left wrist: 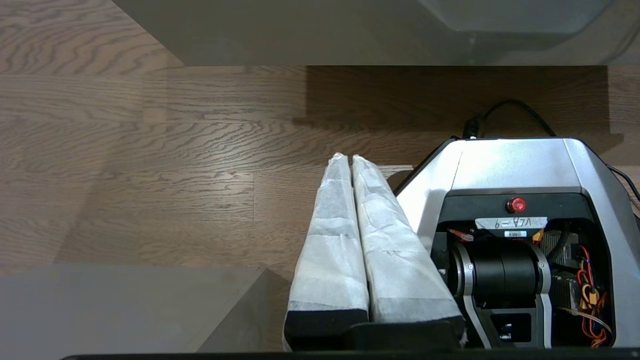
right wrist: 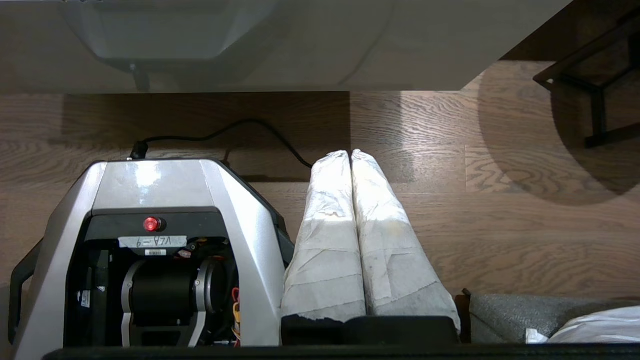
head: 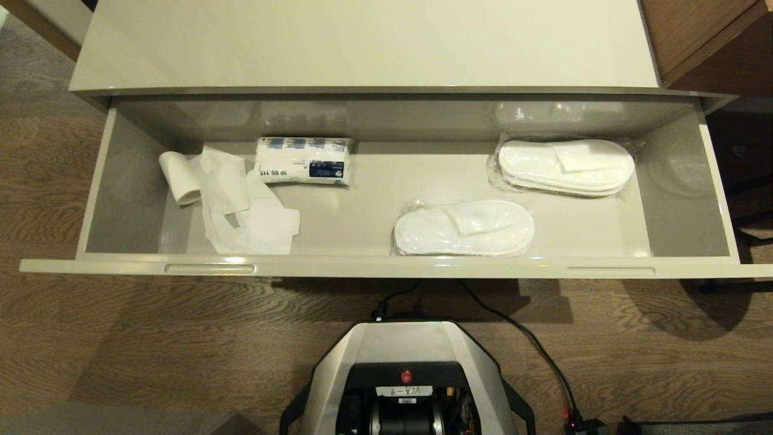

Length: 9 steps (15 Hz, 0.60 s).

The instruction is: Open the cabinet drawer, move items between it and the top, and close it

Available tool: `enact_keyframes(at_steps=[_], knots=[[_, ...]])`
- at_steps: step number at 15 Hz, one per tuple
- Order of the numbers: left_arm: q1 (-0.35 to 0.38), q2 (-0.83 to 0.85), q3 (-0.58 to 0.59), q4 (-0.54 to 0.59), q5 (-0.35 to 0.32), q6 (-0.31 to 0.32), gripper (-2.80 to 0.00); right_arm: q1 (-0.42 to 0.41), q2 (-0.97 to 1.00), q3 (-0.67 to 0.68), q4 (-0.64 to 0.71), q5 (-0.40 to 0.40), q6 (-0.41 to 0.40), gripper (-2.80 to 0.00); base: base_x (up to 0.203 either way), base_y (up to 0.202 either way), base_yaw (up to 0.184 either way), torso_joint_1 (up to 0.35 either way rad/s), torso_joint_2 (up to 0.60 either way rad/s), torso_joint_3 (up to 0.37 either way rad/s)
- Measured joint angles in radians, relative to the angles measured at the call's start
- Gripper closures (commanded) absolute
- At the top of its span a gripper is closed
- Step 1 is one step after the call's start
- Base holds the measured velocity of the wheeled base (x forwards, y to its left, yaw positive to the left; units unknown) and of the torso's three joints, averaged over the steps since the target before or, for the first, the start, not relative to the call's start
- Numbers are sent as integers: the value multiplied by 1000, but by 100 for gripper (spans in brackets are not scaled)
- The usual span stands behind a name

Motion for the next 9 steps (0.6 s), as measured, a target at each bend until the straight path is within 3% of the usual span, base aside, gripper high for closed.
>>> enact_keyframes(at_steps=[9], knots=[[0,0,0,0,0,1,0,0,0,0,0,0,0,0,0,0,0,0,0,0]])
